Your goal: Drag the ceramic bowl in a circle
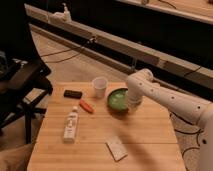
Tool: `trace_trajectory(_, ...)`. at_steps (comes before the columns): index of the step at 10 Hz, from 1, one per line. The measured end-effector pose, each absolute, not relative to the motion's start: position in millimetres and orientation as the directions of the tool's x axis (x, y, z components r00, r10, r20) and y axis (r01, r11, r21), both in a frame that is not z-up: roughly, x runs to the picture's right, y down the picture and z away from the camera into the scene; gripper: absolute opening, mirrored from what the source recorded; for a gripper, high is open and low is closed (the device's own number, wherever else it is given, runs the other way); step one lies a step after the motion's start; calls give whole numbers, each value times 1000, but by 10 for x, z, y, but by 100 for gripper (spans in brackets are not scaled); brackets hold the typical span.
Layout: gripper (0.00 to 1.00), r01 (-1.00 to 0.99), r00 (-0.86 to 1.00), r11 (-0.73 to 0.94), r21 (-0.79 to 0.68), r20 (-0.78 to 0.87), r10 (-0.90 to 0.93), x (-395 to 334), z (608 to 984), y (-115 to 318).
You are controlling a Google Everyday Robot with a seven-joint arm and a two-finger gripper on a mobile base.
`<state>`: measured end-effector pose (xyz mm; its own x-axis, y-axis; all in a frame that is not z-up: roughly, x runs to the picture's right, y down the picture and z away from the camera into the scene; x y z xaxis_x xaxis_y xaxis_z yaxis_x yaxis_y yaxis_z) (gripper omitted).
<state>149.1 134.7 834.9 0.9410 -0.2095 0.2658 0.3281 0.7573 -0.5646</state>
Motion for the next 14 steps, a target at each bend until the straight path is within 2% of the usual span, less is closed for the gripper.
trace_trajectory(1, 0, 328, 941, 755, -568, 271, -204, 1530, 8296, 1405)
trace_trajectory(4, 0, 240, 971, 712, -661, 174, -165, 2245, 8148, 1814)
trace_trajectory(7, 0, 168, 985, 717, -676, 87, -149, 2563, 8433, 1666)
trace_trajectory(11, 0, 172, 985, 753, -635, 95, -145, 2308, 8740, 1300)
trace_trajectory(13, 0, 211, 977, 767, -606, 159, -142, 2003, 8678, 1232)
trace_trajectory(14, 3, 231, 971, 763, -604, 190, -144, 1910, 8585, 1272)
